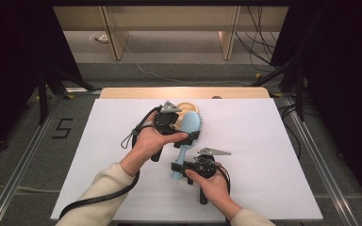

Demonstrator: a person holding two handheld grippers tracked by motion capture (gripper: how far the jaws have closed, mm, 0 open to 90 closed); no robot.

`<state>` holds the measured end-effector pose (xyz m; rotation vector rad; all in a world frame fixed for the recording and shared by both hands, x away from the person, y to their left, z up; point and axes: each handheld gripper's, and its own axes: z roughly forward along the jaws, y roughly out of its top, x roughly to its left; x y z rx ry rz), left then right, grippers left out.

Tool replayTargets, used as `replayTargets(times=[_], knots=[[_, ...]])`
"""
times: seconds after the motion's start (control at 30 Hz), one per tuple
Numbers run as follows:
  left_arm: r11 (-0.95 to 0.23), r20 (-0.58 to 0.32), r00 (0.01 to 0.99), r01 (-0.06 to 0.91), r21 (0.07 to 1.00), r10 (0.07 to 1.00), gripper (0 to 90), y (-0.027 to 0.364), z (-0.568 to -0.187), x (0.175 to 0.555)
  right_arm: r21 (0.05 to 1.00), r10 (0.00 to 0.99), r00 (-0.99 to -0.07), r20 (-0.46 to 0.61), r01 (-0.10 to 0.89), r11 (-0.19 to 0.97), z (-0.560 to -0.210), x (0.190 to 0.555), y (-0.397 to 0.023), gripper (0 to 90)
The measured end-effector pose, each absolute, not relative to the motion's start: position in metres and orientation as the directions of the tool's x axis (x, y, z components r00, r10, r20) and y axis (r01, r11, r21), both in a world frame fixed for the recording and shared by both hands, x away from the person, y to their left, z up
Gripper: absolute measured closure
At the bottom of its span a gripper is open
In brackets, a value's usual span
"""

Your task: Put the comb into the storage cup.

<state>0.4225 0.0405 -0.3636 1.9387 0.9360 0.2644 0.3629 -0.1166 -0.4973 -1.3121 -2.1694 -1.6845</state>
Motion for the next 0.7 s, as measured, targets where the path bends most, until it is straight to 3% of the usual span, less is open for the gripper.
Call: replayTargets(times=[0.7], knots=[[-0.266, -0.199, 0.665, 0.529, 0.806, 0.72, 0.0, 0.027, -0.363, 0.44, 0.749, 0.556, -0.627, 0.545, 0.662, 0.014, -0.494, 0.362, -0.116, 66.9]])
